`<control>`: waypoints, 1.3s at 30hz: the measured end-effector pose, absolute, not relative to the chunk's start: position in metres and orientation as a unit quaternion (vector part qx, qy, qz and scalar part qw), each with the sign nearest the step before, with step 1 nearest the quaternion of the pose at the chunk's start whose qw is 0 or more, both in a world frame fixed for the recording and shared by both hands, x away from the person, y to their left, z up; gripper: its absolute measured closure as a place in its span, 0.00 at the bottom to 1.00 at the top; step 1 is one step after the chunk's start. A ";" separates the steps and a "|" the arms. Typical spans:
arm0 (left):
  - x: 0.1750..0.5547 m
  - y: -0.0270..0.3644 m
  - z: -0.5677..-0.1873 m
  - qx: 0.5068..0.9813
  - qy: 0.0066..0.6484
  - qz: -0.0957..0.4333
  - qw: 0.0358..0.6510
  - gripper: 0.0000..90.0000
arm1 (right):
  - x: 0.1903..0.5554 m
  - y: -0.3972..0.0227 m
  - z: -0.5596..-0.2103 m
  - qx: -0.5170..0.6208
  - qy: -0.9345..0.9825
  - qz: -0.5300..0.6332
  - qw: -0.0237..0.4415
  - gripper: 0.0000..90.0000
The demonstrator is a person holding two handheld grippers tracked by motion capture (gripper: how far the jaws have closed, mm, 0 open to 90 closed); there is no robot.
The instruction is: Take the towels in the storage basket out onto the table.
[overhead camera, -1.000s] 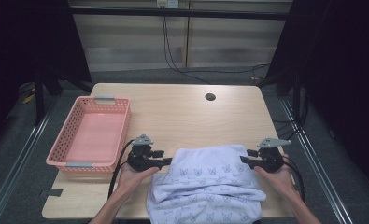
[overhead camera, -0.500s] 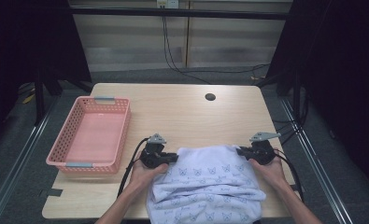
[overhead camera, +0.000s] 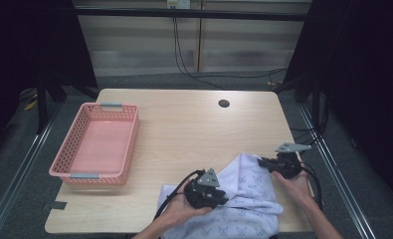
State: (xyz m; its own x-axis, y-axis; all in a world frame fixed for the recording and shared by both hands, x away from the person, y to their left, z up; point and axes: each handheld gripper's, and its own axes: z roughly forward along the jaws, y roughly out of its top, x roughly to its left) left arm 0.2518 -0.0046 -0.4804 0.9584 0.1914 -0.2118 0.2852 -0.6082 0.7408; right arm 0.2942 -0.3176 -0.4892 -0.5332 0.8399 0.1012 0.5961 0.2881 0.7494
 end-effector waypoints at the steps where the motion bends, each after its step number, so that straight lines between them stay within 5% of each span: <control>1: 0.253 -0.003 -0.479 0.892 0.134 -0.065 0.426 0.67 | 0.293 -0.319 -0.490 0.453 0.789 0.384 0.159 0.95; 9: 0.295 0.038 -0.459 0.838 0.228 -0.054 0.493 0.72 | 0.294 -0.320 -0.491 0.457 0.787 0.383 0.155 0.95; 17: 0.299 0.016 -0.495 0.882 0.209 -0.058 0.419 0.54 | 0.296 -0.321 -0.491 0.458 0.787 0.382 0.155 0.94; 19: 0.293 0.013 -0.495 0.887 0.200 -0.035 0.414 0.58 | 0.296 -0.321 -0.491 0.457 0.787 0.384 0.154 0.94; 24: 0.290 0.014 -0.489 0.888 0.189 -0.009 0.420 0.92 | 0.294 -0.323 -0.490 0.460 0.786 0.384 0.151 0.92; 39: 0.307 0.048 -0.472 0.839 0.241 -0.017 0.487 0.94 | 0.296 -0.326 -0.488 0.469 0.777 0.391 0.151 0.93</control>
State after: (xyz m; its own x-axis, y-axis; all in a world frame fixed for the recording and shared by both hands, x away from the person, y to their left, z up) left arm 0.3066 0.0481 -0.4717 0.8831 0.3878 -0.2639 0.4214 -0.4087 0.8096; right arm 0.2955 -0.3265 -0.4875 -0.5139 0.8474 0.1330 0.6118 0.2534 0.7493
